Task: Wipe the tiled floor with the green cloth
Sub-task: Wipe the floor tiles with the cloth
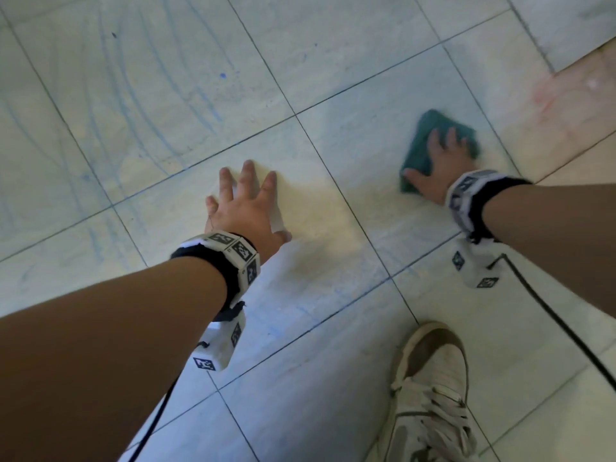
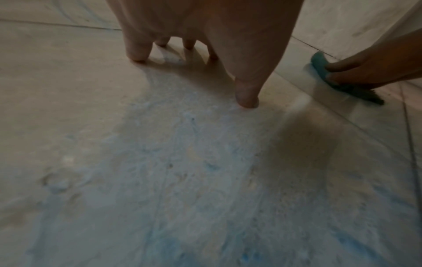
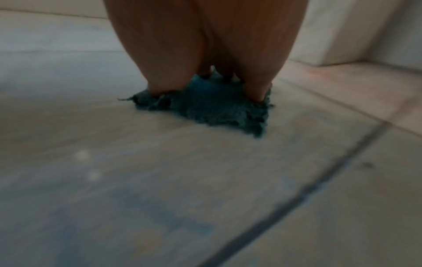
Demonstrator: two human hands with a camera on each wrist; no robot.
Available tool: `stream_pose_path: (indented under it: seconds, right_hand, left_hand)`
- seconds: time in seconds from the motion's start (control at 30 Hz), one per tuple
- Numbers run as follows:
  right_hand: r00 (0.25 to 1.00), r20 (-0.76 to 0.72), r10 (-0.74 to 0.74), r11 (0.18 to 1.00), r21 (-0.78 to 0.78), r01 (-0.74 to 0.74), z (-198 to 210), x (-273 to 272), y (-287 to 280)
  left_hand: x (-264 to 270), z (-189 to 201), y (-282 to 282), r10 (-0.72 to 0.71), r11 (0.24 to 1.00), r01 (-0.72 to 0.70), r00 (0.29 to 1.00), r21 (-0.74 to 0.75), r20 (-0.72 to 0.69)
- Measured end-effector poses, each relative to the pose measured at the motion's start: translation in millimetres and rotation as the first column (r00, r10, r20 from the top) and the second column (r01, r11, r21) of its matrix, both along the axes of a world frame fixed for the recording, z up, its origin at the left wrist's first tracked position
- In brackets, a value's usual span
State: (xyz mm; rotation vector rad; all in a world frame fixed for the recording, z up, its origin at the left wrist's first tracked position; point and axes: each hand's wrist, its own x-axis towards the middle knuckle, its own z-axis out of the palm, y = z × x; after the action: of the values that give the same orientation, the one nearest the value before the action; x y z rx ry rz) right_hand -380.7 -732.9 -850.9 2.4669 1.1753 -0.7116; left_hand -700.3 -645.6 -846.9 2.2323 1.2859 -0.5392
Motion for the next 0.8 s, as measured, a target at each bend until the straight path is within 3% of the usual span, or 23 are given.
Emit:
stream_pose_path:
  seconds: [0.07,0.17,0.23,0.3,0.4,0.5,0.63,0.7,0.8]
  right_hand:
    - [0.977,-0.048,0.207,0.978,0.010,-0.207,6,-51,7]
    - [0.867,-0.211,0.451,0.889,0.017,-0.458,12,-137,1]
    - [0.820,-0.256,0.511,0.851,0.020,-0.525,10,-165,-15]
    - [0.805,-0.239,0.543,0.832,0.029,-0.553,8,-155,-29]
    - [0.889,-0.132,0.439,0.893,-0.042,-0.447,8,-95,-43]
    - [0.994,0.020,0.106,0.991,-0.081,-0.104,6,-9,-68]
    - [0.988,0.043,-0.150,0.988,-0.038,0.152,-3,21,-82]
    - [0.991,0.030,-0.133,0.991,-0.022,0.134,-2,-3,-74]
    - [0.989,-0.067,0.133,0.991,-0.018,-0.135,8,-66,-65]
  left_hand:
    - [-1,-2,1,-0.015,1.000,0.014,1.000,0.013,0.014]
    - [-3,-2,2,-0.025,0.999,0.025,1.000,0.022,0.011]
    - [-3,-2,2,-0.031,0.999,0.030,0.999,0.031,0.011]
    - [-2,-2,2,-0.032,0.999,0.031,0.999,0.030,0.007]
    - [-5,-2,1,-0.024,0.999,0.024,1.000,0.025,0.003]
    - [-8,-4,-2,-0.022,0.999,0.022,1.000,0.038,0.011]
    - [-7,-5,-4,-0.022,0.999,0.022,1.000,0.050,0.004]
    - [-5,-3,-5,-0.024,0.999,0.024,1.000,0.038,0.001]
    - [-6,-2,-3,-0.030,0.999,0.030,1.000,0.041,0.001]
